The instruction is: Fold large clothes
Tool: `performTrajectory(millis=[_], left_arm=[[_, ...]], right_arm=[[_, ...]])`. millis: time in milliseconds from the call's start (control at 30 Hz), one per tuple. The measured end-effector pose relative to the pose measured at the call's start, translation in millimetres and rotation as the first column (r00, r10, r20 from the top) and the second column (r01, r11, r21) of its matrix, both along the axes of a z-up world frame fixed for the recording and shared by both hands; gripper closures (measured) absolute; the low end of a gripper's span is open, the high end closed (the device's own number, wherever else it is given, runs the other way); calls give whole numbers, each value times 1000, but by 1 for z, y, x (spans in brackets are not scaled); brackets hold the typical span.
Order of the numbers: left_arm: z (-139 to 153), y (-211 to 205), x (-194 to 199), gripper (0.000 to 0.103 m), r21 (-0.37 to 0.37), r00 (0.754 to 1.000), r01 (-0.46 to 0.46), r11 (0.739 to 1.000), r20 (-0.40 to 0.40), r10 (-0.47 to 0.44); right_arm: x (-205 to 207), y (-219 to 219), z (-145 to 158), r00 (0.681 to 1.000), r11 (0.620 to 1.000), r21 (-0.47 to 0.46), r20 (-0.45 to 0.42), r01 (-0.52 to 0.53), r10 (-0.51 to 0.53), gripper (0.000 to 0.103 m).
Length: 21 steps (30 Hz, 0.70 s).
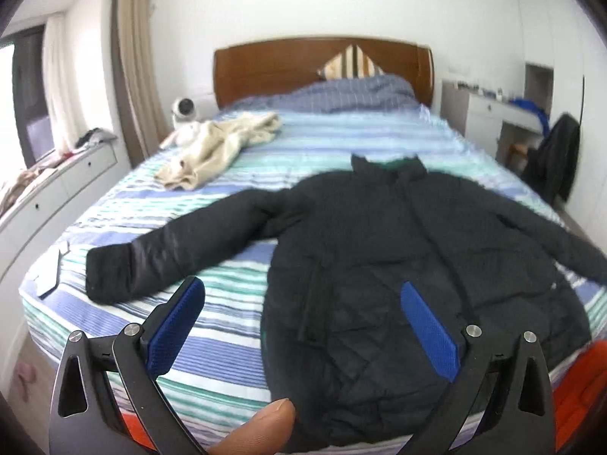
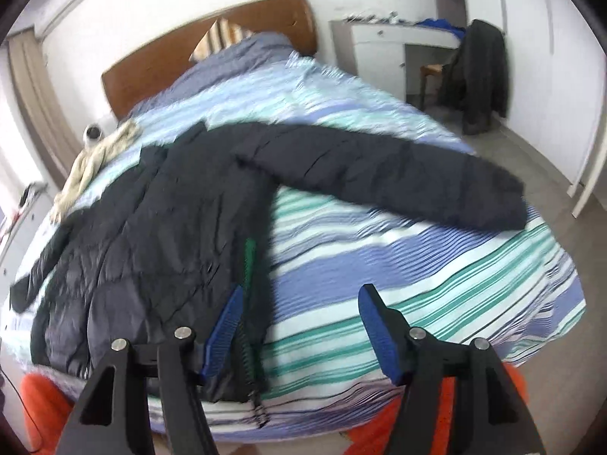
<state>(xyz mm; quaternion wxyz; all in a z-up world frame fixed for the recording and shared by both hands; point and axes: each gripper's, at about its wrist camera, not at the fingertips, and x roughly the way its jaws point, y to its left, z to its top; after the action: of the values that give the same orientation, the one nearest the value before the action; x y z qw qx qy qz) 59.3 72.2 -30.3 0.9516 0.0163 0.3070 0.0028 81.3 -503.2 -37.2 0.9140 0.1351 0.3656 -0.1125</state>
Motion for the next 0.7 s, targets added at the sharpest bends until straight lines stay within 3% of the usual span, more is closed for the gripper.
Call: performTrajectory(millis=[67,200,333,433,567,600,633,700], left_arm=[[-6,-2,7,0,-35,999,19,999,-41,-20],[-18,-1,11,0,-74,992,6,997,-122,-15],[-20,9,8,0,-155,987,-18,988,-161,-7],[-20,13,2,0,-167,985,-41,985,-170,12],[-23,13,0,0,-152,982,-53,987,-186,24],[-25,13,0,0,-146,981,-53,988,-190,24],[-26,12,0,0,-140,981,-52,989,-195,24],[-29,11,-2,0,-123,978,-52,991,-205,26]], right_arm=[[-7,-20,5,998,998,32,46,50,-52,38],[-16,-79,-14,981,963,219,72,160,-179,38],[-15,-146,-50,935,842,459,62,285,-350,38],[-4,-181,-72,897,761,548,41,348,-440,38],[7,-219,-100,811,629,641,17,440,-584,38],[10,-226,-106,793,600,663,14,448,-608,42],[12,-230,-109,782,589,661,6,465,-624,63],[20,-232,-104,773,611,611,-2,503,-634,82]])
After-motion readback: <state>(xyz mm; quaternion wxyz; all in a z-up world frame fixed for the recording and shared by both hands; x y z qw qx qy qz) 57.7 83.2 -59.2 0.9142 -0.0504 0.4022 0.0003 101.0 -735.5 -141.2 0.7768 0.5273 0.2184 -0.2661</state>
